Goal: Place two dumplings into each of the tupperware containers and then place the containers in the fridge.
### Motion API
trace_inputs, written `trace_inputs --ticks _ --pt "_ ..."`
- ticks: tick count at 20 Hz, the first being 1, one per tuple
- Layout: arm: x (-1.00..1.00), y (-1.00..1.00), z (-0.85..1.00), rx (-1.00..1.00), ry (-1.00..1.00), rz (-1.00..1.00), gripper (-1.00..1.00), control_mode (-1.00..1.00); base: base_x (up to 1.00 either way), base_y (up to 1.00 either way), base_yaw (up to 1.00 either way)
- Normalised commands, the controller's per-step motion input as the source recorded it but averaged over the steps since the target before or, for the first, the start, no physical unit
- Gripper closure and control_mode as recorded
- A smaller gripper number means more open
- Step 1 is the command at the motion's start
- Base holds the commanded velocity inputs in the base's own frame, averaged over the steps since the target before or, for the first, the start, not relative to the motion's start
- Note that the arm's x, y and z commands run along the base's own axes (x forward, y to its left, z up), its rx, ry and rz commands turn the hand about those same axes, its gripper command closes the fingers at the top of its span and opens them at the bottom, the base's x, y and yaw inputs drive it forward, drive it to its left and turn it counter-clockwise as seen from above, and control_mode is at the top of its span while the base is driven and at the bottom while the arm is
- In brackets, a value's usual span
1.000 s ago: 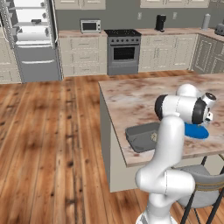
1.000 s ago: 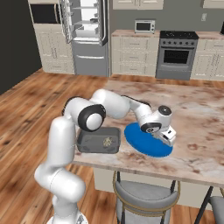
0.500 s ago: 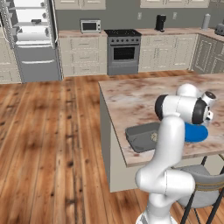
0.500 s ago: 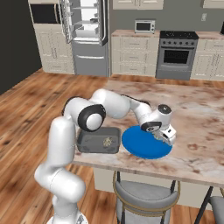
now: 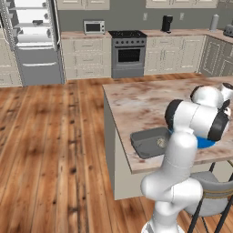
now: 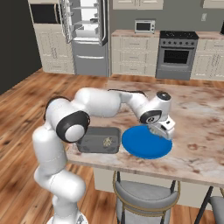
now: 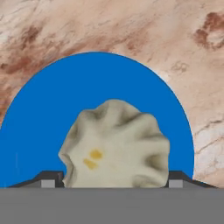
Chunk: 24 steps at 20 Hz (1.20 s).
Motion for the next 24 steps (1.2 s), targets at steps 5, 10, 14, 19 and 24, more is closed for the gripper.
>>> trace_inputs --ticks 5,10,14,19,24 --pt "-0.75 0.99 0.59 -0.03 0.19 0.00 1.00 -1.00 0.00 0.00 0.00" --pt "-0.56 1.00 0.49 -0.01 0.23 0.01 1.00 -1.00 0.00 0.00 0.00" --pt "-0.40 1.00 0.40 0.00 0.25 0.05 1.00 -1.00 0.00 0.00 0.00" --pt "-0.20 0.93 0.29 0.02 0.25 0.11 1.00 -1.00 0.00 0.00 0.00" --pt "-0.04 0.61 0.02 0.16 0.18 0.14 1.00 -1.00 0.00 0.00 0.00"
